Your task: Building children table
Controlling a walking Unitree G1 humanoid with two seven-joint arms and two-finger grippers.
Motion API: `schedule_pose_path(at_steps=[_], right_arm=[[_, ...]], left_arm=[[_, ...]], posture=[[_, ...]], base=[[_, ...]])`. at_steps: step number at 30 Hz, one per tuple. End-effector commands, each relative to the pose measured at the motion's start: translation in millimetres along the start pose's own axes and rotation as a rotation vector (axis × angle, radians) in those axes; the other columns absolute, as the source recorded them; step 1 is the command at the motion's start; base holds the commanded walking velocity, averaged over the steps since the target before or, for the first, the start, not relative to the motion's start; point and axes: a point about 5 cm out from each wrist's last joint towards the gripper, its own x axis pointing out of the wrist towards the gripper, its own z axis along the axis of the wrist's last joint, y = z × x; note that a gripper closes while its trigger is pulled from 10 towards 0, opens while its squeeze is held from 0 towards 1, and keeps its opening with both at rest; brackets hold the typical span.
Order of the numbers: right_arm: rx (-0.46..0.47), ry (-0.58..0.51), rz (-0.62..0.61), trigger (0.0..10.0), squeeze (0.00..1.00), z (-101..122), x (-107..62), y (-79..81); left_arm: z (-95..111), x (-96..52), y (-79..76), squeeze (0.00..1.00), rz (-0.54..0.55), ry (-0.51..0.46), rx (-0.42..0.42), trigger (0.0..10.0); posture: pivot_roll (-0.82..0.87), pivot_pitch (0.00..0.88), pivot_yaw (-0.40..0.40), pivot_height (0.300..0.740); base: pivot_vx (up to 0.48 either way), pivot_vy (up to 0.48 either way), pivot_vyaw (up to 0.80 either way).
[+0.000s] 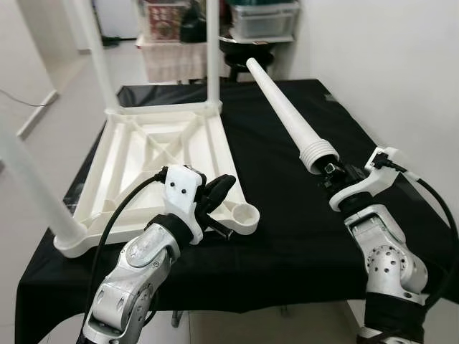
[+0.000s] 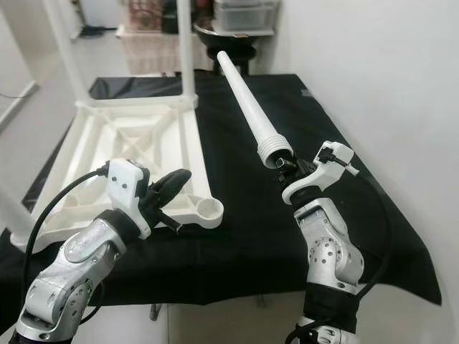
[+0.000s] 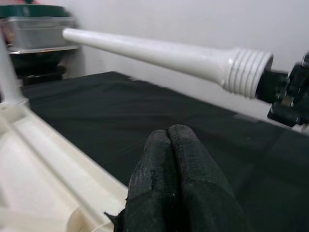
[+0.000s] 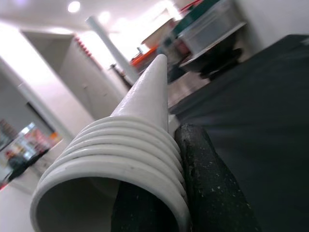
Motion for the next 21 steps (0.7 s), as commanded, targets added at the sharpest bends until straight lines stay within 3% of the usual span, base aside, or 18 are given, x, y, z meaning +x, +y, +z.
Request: schedule_pose_path(at_steps=[1, 14, 21], right_arm=[[0.034, -0.025, 0.054, 10.0, 0.0, 0.6, -0.6, 9.0], [0.053, -0.025, 0.105, 10.0, 0.0, -0.3, 0.8, 15.9], [0.079, -0.024, 0.135, 10.0, 0.0, -1.7, 0.3, 18.9]], left_arm=[[1.4, -2.1, 6.4, 0.0, 0.025, -0.018, -0.054, 10.0], [0.3, -1.2, 4.4, 0.0, 0.023, -0.022, -0.068, 10.0], [4.2, -0.6, 6.2, 0.0, 0.023, -0.031, -0.124, 10.0]], posture=[[-0.07, 0.0, 0.011, 0.74], [-0.07, 0.0, 0.008, 0.74], [-0.06, 0.0, 0.007, 0.74]], base=[[0.0, 0.0, -0.8], [0.0, 0.0, -0.8], [0.0, 0.0, -0.8]])
